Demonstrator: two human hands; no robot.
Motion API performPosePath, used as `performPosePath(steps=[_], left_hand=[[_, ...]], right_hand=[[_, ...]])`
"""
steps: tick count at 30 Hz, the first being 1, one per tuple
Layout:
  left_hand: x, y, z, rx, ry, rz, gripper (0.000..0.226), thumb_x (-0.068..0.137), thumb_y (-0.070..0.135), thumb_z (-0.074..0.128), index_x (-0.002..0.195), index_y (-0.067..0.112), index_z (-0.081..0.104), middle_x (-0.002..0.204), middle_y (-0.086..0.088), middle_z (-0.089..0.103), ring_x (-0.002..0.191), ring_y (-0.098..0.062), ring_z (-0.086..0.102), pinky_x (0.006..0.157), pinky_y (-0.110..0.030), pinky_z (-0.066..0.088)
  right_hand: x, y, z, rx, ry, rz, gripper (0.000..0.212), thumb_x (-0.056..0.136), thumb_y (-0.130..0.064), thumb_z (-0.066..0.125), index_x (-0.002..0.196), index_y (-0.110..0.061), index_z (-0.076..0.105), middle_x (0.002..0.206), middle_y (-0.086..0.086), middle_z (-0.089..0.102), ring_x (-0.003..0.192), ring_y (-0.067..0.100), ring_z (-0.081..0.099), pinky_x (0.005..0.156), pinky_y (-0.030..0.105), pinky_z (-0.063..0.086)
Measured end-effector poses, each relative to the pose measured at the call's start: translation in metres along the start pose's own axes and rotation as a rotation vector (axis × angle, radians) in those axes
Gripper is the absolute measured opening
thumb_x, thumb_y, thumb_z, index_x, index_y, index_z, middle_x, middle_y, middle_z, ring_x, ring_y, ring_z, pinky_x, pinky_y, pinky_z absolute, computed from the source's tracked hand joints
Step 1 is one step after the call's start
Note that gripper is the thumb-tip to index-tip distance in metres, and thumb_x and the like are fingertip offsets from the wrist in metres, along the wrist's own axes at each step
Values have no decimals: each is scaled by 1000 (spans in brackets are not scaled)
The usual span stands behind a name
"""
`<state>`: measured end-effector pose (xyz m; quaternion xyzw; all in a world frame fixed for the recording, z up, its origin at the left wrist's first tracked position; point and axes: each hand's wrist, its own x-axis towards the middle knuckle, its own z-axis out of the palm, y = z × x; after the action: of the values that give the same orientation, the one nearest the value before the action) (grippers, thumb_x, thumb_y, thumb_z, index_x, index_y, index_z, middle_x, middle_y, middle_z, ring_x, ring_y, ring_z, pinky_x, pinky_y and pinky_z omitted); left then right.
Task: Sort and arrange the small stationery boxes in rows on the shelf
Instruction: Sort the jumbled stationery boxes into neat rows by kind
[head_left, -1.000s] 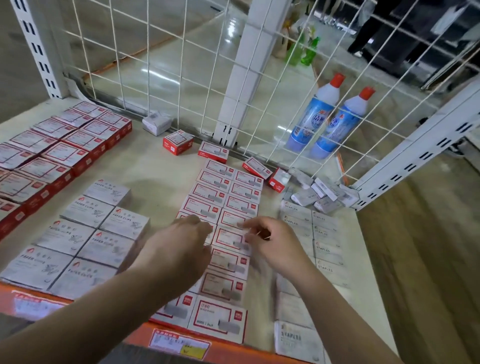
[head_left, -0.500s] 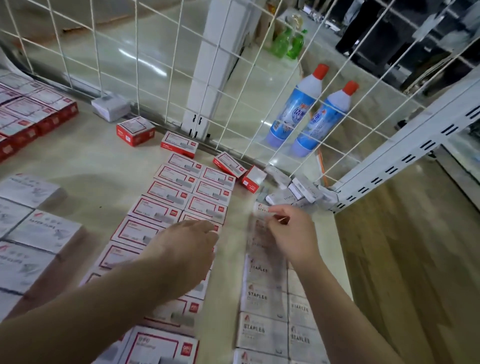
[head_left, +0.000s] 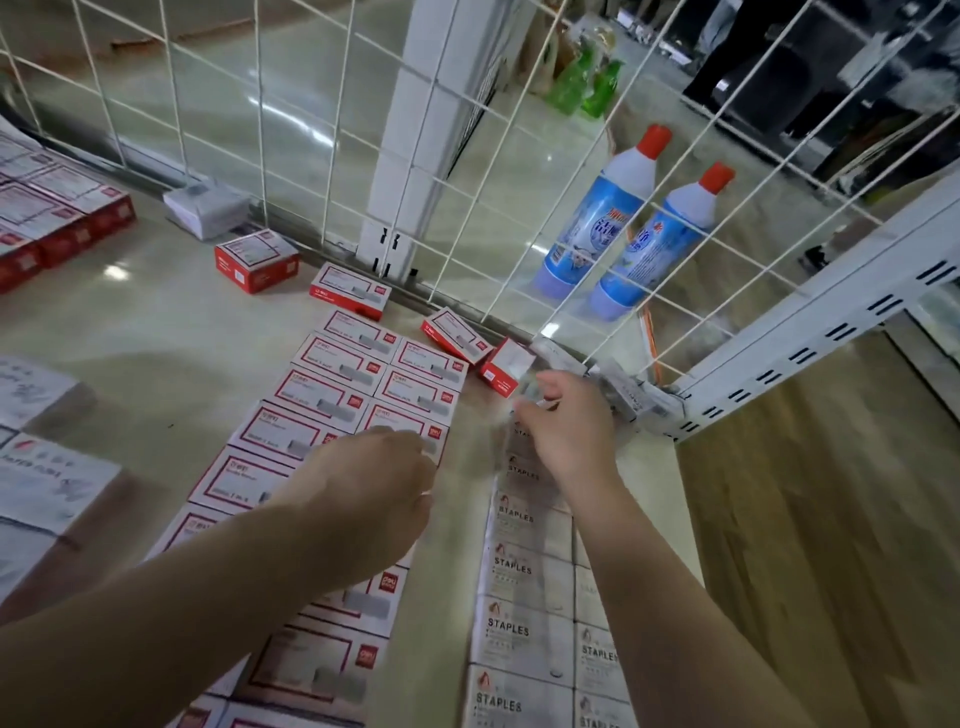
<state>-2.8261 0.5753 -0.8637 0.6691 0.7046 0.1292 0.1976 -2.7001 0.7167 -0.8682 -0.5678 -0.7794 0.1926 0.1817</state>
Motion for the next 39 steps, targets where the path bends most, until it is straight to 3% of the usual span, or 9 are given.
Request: performPosePath(steps=[4, 9, 12, 15, 21, 26, 30, 34, 39], left_hand=[[0, -5, -3, -35, -24, -7, 23, 94, 29, 45, 106, 21, 64, 97, 10, 56, 86, -5, 55, 72, -16, 48], [1, -7, -3, -30, -27, -2, 26, 95, 29, 42, 110, 24, 63, 101, 10, 56, 89, -7, 55, 70, -16, 46], [-1, -7, -2, -25, -41, -13, 26, 95, 30, 42, 111, 25, 61, 104, 10, 55, 92, -7, 53, 66, -16, 41], [-3, -8, 0, -45, -39, -29, 27, 94, 30, 43, 114, 25, 60, 107, 9, 55, 94, -8, 54, 71, -17, 44], [-12, -5, -5, -124, -27, -47, 33, 95, 30, 44, 126, 28, 54, 123, 10, 56, 108, -7, 54, 91, -23, 48], [-21, -2, -13, -293, 59, -114, 34, 93, 26, 52, 127, 28, 54, 132, 11, 52, 112, -8, 54, 87, -19, 45], [-27, -4, -19, -295, 113, -167, 39, 93, 26, 51, 132, 29, 48, 138, 10, 47, 124, -12, 46, 100, -27, 41], [-40, -10, -23, -257, 190, -190, 43, 94, 24, 51, 135, 30, 44, 140, 10, 44, 125, -11, 45, 100, -26, 39], [-56, -14, -25, -198, 268, -128, 49, 93, 30, 51, 139, 34, 36, 141, 13, 42, 123, -6, 44, 97, -20, 39]], right_hand=[[19, -8, 7, -45, -87, 7, 50, 84, -23, 65, 131, -14, 49, 122, 9, 51, 110, 25, 52, 91, 34, 43], [30, -9, 11, -57, -149, 32, 36, 83, -19, 65, 117, -13, 55, 115, 8, 53, 103, 25, 55, 81, 29, 42], [29, -10, 10, -11, -140, 36, 39, 84, -16, 64, 122, -13, 53, 115, 6, 55, 103, 22, 55, 78, 27, 39], [28, -13, 6, 41, -144, 64, 49, 83, -15, 67, 128, -10, 48, 118, 7, 57, 103, 21, 54, 79, 28, 38], [19, -14, 2, 186, -115, 99, 51, 77, -8, 73, 122, -7, 50, 105, 2, 56, 91, 12, 48, 78, 26, 40], [4, -6, -3, 181, -75, 50, 59, 68, -14, 81, 116, -17, 47, 118, 4, 50, 104, 14, 49, 81, 25, 39], [-15, -11, -16, 247, -139, 3, 53, 68, -17, 82, 106, -23, 45, 100, -8, 53, 89, 5, 52, 76, 20, 40], [-39, -21, -28, 294, -218, -18, 48, 68, -20, 81, 107, -22, 54, 94, -15, 57, 85, -5, 53, 69, 8, 40], [-72, -34, -36, 331, -376, -56, 37, 75, -20, 75, 108, -25, 59, 99, -8, 65, 94, 7, 61, 84, 23, 49]])
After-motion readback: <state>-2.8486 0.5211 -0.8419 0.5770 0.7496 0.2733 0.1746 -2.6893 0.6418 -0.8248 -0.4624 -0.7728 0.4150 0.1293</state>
